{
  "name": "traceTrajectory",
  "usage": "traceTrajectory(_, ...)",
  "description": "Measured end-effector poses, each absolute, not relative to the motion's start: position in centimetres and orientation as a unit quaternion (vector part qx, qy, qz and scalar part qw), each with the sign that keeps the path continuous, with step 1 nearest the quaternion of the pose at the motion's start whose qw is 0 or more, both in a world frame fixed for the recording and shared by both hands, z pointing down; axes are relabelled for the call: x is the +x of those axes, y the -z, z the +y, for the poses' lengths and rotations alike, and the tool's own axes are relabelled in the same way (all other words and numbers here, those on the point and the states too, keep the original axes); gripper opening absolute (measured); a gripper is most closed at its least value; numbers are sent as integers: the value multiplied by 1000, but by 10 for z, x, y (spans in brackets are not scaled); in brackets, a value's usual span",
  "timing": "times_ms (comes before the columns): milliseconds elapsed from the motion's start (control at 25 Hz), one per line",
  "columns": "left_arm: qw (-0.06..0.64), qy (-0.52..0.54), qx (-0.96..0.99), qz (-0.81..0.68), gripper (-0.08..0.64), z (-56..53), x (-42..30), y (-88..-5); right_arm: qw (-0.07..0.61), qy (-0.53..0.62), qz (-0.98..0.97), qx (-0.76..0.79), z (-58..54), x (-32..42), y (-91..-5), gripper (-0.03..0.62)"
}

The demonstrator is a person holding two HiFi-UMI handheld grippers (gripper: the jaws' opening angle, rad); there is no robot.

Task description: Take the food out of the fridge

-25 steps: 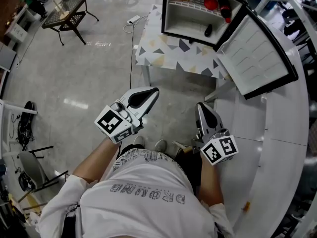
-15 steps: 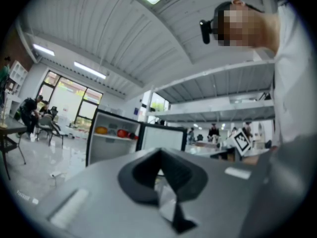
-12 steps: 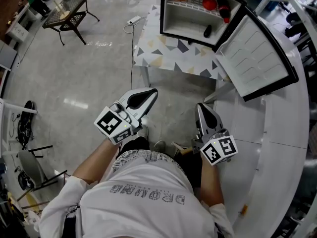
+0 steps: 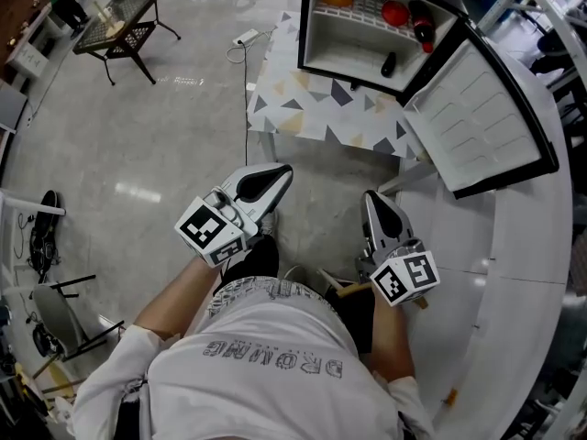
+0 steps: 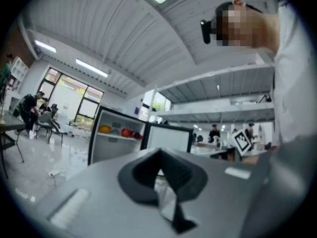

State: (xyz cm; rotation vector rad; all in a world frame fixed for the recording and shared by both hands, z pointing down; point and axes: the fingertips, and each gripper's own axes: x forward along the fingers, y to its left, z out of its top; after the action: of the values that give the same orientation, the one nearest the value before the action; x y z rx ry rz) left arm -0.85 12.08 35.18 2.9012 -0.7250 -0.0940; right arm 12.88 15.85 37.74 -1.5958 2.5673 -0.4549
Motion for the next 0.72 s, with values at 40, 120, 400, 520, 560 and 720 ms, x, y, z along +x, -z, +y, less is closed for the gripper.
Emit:
traceTrajectory(40, 75, 31, 967, -241, 8, 113, -10, -353, 41, 149, 838, -523, 152, 127, -379, 0)
traceTrajectory(120, 75, 30, 968, -239, 7, 96, -12, -354, 39, 150, 836, -526, 137, 125, -381, 0)
traceTrajectory(400, 80, 29, 971, -226, 7, 30, -17, -361, 38, 154, 829, -536, 73, 119, -388, 0)
traceTrajectory(520, 82, 28, 972, -220, 7, 1, -18, -363, 37, 156, 825, -541, 45, 116, -389, 0)
traceTrajectory(560, 82, 28, 972, -219, 8, -9, -19, -363, 36, 156, 825, -543, 36, 115, -390, 0)
traceTrajectory(720, 87, 28, 972, -215, 8, -43, -24, -364, 30, 160, 821, -548, 4, 110, -391, 0)
